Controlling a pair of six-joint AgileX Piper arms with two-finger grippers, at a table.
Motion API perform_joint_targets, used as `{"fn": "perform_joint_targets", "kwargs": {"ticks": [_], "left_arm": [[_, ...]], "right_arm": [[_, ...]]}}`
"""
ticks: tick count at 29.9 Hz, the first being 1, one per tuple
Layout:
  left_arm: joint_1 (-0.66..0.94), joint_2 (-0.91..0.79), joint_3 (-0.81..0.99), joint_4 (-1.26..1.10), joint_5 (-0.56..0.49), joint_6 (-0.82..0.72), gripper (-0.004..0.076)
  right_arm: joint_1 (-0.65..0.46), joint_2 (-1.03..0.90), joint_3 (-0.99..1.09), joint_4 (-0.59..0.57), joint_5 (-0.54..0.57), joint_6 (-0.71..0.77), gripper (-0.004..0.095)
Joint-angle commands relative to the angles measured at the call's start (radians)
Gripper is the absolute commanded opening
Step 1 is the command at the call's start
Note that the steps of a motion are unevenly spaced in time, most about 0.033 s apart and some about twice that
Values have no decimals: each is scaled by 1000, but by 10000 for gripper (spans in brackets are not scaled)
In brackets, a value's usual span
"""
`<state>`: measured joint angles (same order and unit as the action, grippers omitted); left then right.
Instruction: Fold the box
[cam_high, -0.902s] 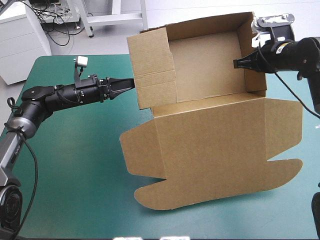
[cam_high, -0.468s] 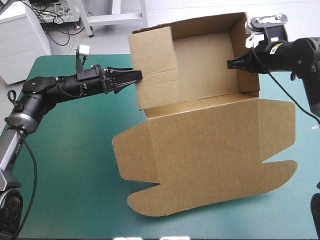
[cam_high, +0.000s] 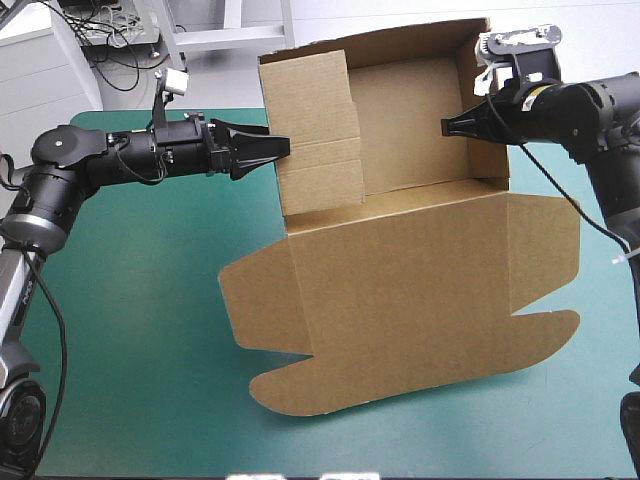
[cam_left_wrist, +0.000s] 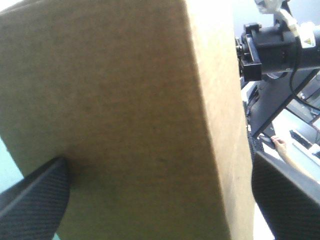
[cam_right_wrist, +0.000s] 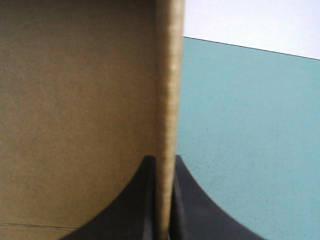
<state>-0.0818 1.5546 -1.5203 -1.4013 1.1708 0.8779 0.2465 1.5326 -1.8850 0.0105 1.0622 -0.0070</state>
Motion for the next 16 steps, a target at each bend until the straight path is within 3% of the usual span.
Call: {"fn": "perform_joint_targets", "kwargs": {"ticks": [1, 9, 16], "left_arm": [[-45, -44, -89, 62, -26, -121, 694], [-191, -44, -226, 541, -235, -462, 694], [-325, -44, -276, 1036, -330, -787, 673]], "right_arm": [[29, -28, -25, 10, -97, 44, -10], [59, -7, -25, -69, -119, 151, -10], [59, 14, -25, -69, -153, 185, -10]]}}
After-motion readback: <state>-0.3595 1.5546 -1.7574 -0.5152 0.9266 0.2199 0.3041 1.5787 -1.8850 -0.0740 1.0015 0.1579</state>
